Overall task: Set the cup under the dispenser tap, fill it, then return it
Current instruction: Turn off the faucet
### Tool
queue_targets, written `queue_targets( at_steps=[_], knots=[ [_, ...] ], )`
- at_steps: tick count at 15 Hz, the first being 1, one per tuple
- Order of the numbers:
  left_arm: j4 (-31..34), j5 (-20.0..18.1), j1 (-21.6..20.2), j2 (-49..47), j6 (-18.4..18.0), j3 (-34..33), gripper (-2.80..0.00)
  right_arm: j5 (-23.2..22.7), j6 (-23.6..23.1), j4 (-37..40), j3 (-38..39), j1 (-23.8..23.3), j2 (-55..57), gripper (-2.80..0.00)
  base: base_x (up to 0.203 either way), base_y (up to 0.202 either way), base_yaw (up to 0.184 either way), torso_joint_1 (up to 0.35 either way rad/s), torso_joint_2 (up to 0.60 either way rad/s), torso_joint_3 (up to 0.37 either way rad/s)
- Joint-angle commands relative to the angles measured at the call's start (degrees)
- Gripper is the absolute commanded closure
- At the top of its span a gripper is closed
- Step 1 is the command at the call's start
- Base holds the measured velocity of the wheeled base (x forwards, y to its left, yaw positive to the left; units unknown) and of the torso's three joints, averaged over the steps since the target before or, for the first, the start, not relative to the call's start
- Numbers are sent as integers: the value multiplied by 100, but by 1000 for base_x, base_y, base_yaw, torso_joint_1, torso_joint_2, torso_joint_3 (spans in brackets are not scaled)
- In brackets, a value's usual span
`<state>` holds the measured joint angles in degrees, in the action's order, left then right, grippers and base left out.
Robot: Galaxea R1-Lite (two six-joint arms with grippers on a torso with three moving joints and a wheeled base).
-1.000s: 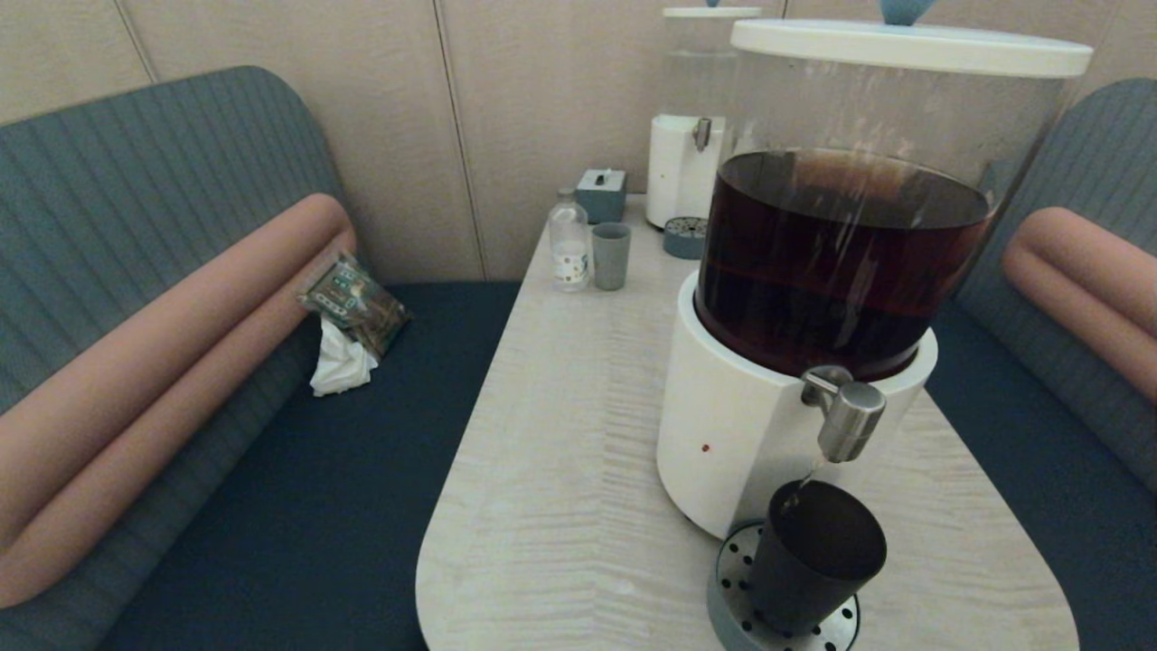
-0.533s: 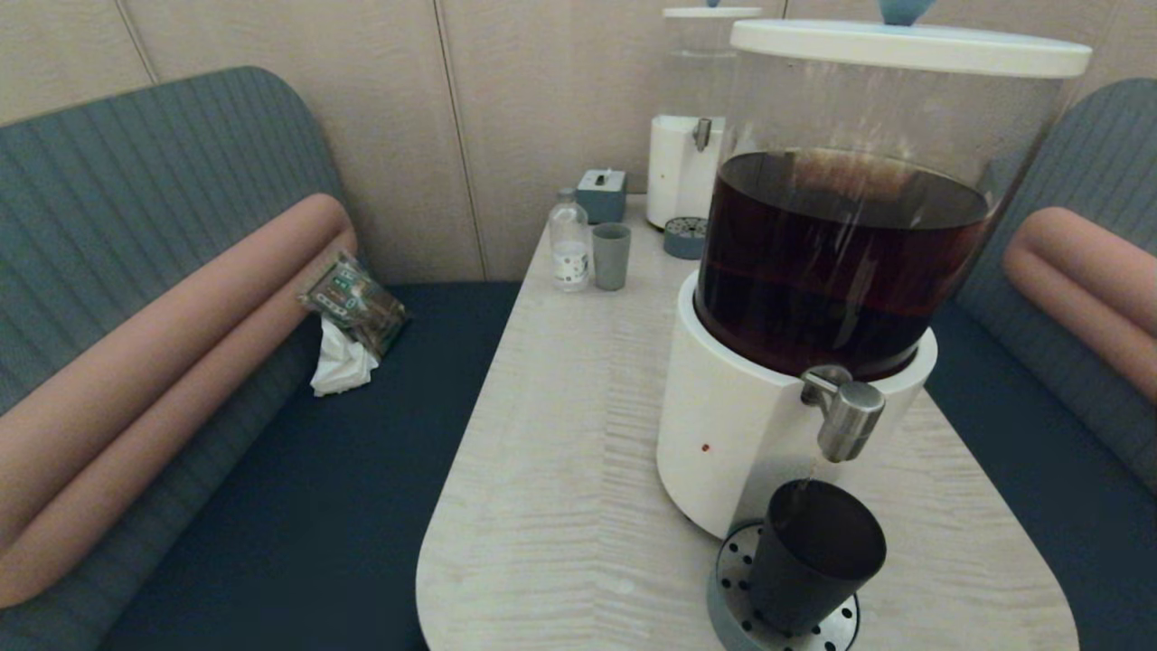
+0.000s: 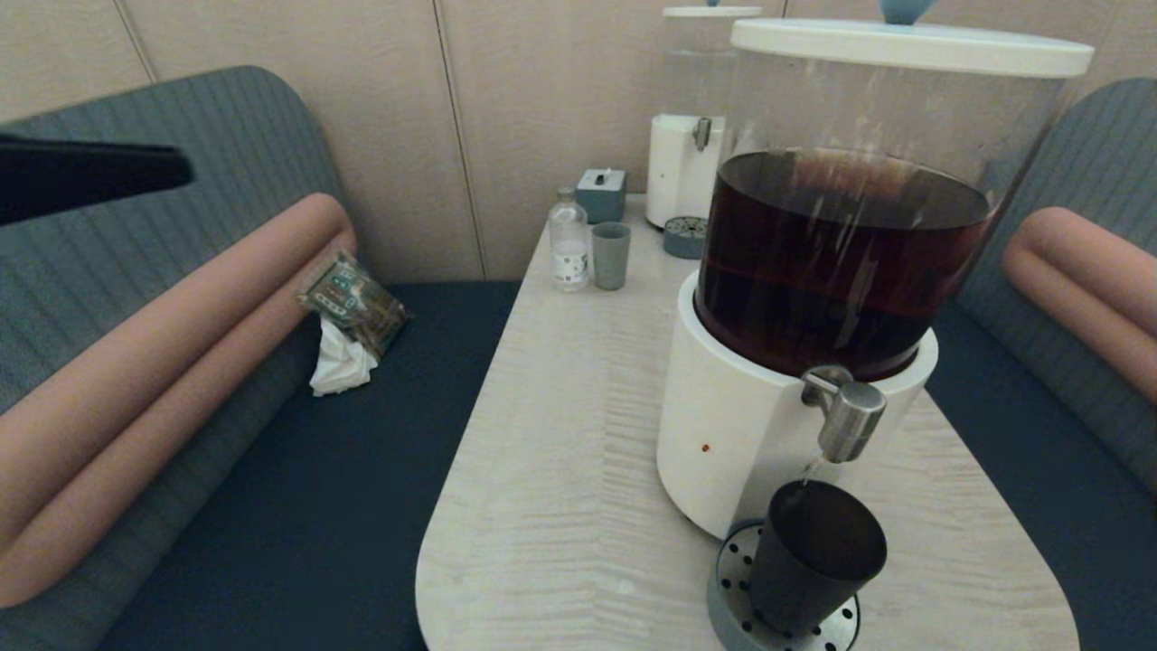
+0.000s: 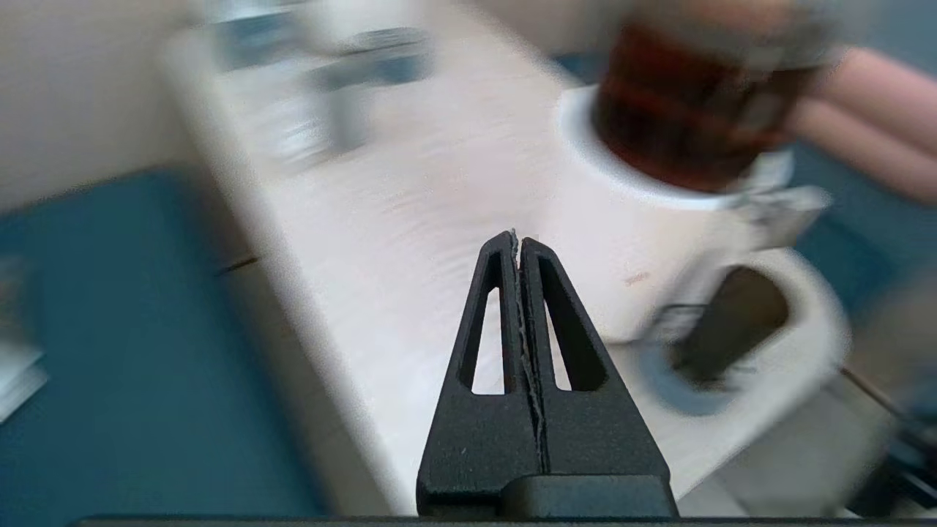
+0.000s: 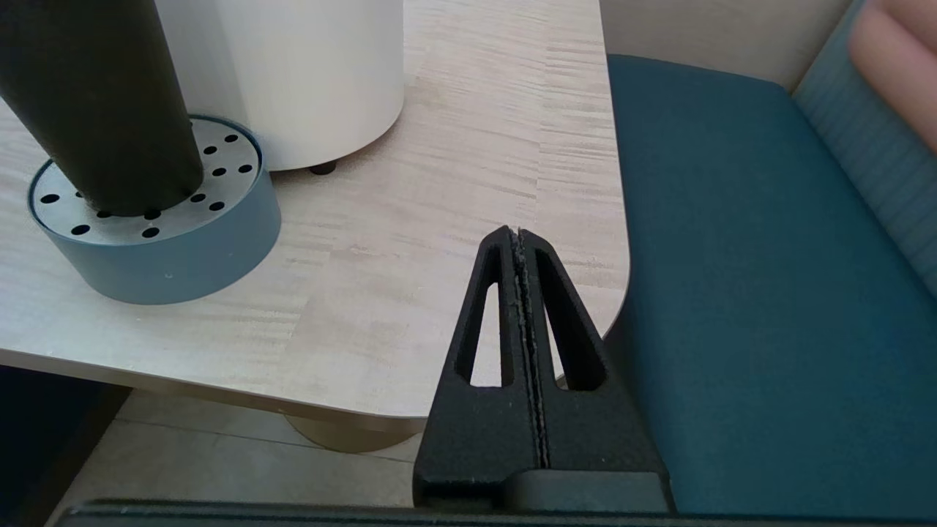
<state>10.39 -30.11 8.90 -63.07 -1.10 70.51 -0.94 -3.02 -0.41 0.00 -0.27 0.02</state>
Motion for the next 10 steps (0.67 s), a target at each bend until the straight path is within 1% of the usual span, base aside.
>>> queue_targets(
  at_steps=[1, 2, 3, 4, 5, 6, 7, 9, 10],
  knots=[
    [-10, -107, 764, -1290, -136, 598, 0, -3, -5, -2, 18, 0, -2, 0, 0, 0, 0, 0, 0, 0],
    [64, -151, 1229, -1609, -545, 761, 0, -3, -5, -2, 18, 0, -2, 0, 0, 0, 0, 0, 0, 0],
    [299, -140, 1604, -1853, -1228, 853, 0, -3, -5, -2, 18, 0, -2, 0, 0, 0, 0, 0, 0, 0],
    [795, -22, 1932, -2040, -1811, 951, 0, -3, -5, -2, 18, 0, -2, 0, 0, 0, 0, 0, 0, 0],
    [1298, 246, 2290, -2261, -2185, 1143, 0, -3, -5, -2, 18, 0, -2, 0, 0, 0, 0, 0, 0, 0],
    [1586, 671, 2606, -2480, -2413, 1364, 0, -3, -5, -2, 18, 0, -2, 0, 0, 0, 0, 0, 0, 0],
    [1734, 1030, 2807, -2665, -2565, 1572, 0, -3, -5, -2, 18, 0, -2, 0, 0, 0, 0, 0, 0, 0],
    [1999, 1364, 3026, -2909, -2847, 1902, 0, -3, -5, -2, 18, 0, -2, 0, 0, 0, 0, 0, 0, 0],
    [2143, 1587, 3225, -3008, -2935, 2077, 0, -3, -5, -2, 18, -8, -2, 0, 0, 0, 0, 0, 0, 0]
  ],
)
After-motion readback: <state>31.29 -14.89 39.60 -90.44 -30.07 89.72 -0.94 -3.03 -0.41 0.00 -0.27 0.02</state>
